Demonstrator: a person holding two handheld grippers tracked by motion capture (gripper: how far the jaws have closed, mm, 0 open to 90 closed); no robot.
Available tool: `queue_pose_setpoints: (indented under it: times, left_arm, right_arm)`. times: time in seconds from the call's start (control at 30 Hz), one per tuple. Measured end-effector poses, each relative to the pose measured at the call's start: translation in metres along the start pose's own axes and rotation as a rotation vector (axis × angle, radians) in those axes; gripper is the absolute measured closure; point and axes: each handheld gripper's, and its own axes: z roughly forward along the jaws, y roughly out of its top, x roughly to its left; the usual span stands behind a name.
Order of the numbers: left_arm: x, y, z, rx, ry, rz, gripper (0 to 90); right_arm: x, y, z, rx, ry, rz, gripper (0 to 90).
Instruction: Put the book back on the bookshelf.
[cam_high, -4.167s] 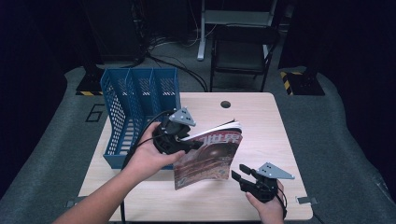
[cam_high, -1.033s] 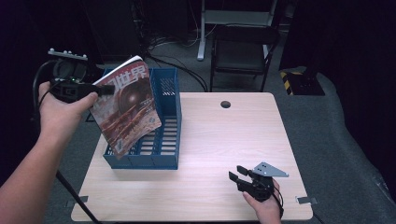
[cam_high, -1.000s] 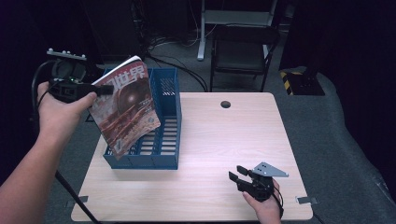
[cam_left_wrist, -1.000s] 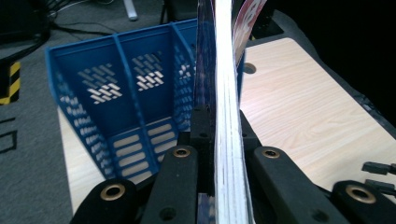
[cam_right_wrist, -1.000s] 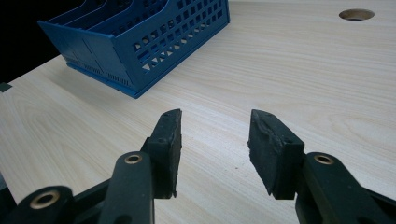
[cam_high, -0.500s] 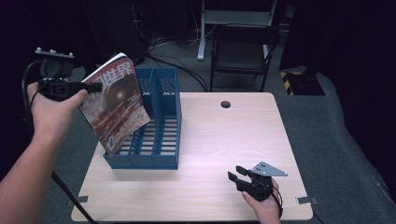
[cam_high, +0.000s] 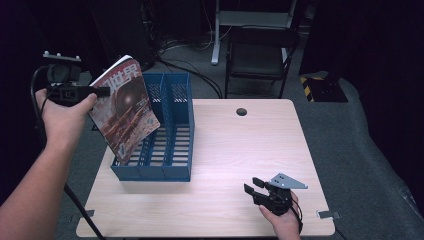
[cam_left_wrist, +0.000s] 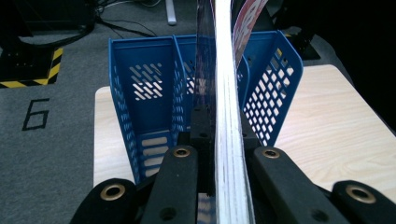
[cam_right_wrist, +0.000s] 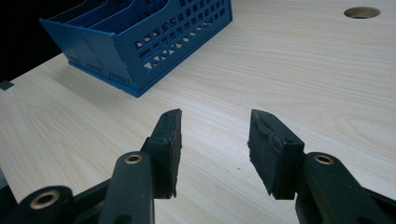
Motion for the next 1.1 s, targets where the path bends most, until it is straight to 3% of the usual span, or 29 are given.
queue_pose_setpoints:
  times: [0.27,1.1]
  left_arm:
    - [-0.002,0.001,0.009,-0.006,0.002,-0.025,83.9]
    - [-0.021,-0.007,0.050,-0.006,0.039,-0.029,83.9]
  right_arm:
    - [0.001,0.000,0.001,0.003,0.006,0.001,54.2]
    - [-0.001,0.001,-0.002,-0.007,0.000,0.004,54.2]
